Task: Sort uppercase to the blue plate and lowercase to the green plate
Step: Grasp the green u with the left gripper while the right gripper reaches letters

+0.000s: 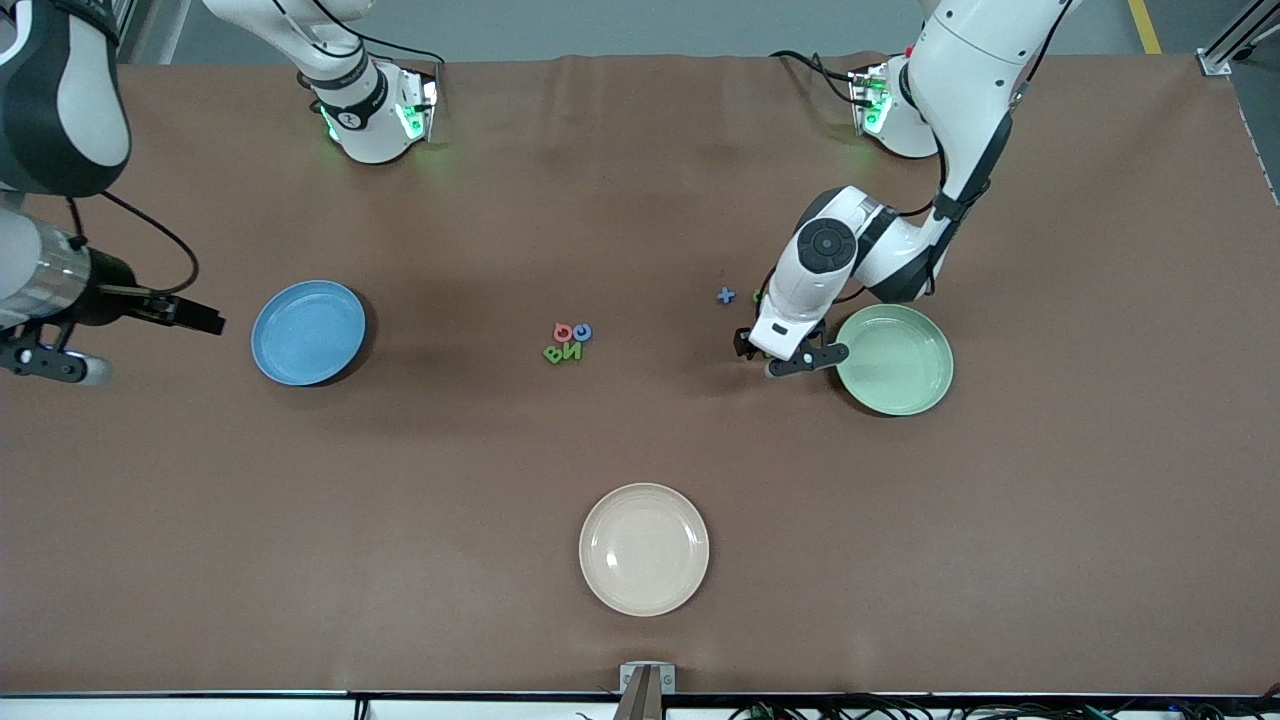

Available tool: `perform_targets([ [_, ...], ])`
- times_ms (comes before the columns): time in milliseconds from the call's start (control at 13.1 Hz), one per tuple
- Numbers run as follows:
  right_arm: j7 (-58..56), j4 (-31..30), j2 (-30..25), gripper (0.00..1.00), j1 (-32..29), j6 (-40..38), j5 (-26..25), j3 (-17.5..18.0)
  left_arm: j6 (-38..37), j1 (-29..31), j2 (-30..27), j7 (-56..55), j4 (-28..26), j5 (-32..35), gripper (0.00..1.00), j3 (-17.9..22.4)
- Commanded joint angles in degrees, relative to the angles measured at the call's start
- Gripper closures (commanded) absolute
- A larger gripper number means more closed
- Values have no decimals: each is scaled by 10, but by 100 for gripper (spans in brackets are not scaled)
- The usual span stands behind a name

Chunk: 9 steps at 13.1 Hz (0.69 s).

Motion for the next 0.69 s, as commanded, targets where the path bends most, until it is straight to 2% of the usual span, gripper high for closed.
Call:
perform_targets([
  [0, 79, -26, -7, 0, 24, 27, 33, -2, 8, 1, 10, -13, 6, 15, 38, 0],
  [305, 230, -76, -14, 0, 98, 86, 33, -2, 8, 1, 12, -13, 4, 15, 48, -1],
  [458, 254, -135, -44, 0, 108, 124, 32, 0, 8, 1, 12, -13, 3, 15, 59, 0],
  [611, 302, -198, -68, 0, 125, 172, 32, 0, 8, 1, 12, -13, 4, 15, 76, 0],
])
